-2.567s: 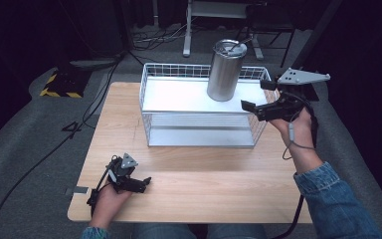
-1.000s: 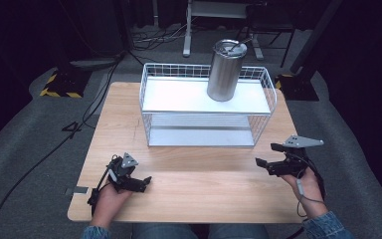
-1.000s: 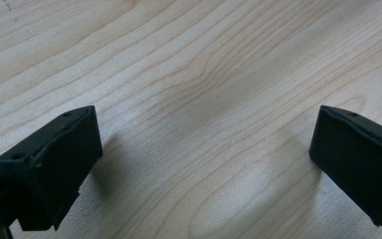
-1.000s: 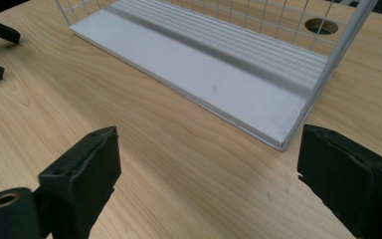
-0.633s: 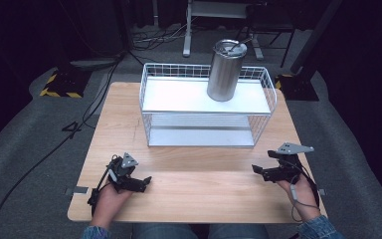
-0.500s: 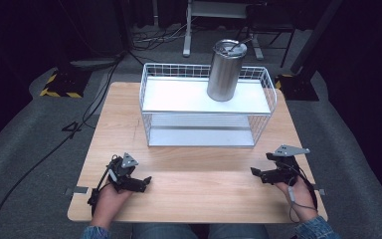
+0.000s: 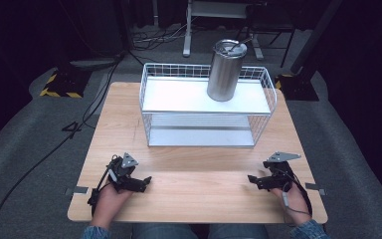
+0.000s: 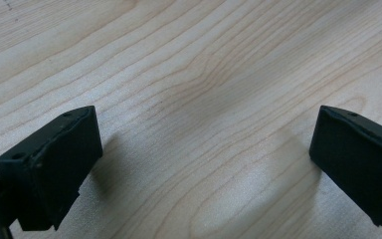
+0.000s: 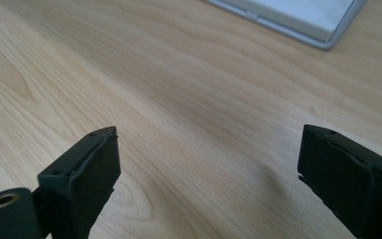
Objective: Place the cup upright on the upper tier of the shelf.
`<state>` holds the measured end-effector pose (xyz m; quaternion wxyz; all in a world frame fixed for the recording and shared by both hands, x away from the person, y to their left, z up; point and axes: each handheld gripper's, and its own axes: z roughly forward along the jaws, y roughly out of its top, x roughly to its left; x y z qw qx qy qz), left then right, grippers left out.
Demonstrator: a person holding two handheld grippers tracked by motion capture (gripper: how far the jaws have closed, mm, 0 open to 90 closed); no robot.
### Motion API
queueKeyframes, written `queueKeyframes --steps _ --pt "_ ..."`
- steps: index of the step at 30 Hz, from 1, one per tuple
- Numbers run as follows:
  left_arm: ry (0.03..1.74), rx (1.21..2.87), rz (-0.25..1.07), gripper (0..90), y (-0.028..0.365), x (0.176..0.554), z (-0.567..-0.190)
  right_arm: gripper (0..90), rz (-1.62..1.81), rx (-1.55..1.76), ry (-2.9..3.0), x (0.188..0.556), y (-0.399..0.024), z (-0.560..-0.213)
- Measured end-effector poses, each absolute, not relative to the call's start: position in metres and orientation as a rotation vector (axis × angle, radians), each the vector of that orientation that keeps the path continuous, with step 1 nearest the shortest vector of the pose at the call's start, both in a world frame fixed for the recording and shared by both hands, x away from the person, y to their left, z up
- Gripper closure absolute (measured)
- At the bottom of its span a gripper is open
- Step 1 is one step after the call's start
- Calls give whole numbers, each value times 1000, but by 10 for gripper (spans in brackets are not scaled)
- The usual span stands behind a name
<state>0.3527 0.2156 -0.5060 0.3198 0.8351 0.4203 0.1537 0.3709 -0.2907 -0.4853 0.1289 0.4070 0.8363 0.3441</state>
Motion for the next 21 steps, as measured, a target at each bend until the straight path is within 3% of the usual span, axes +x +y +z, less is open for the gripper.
queueKeyframes --steps 5,12,21 --pt "1105 2195 404 6 216 353 -506 93 939 1187 2443 369 -288 -494" --pt "1111 2191 402 6 215 352 -506 0 937 1135 2397 366 -284 -503" --pt "1112 2193 402 7 215 352 -506 0 977 1162 2345 363 -284 -507"
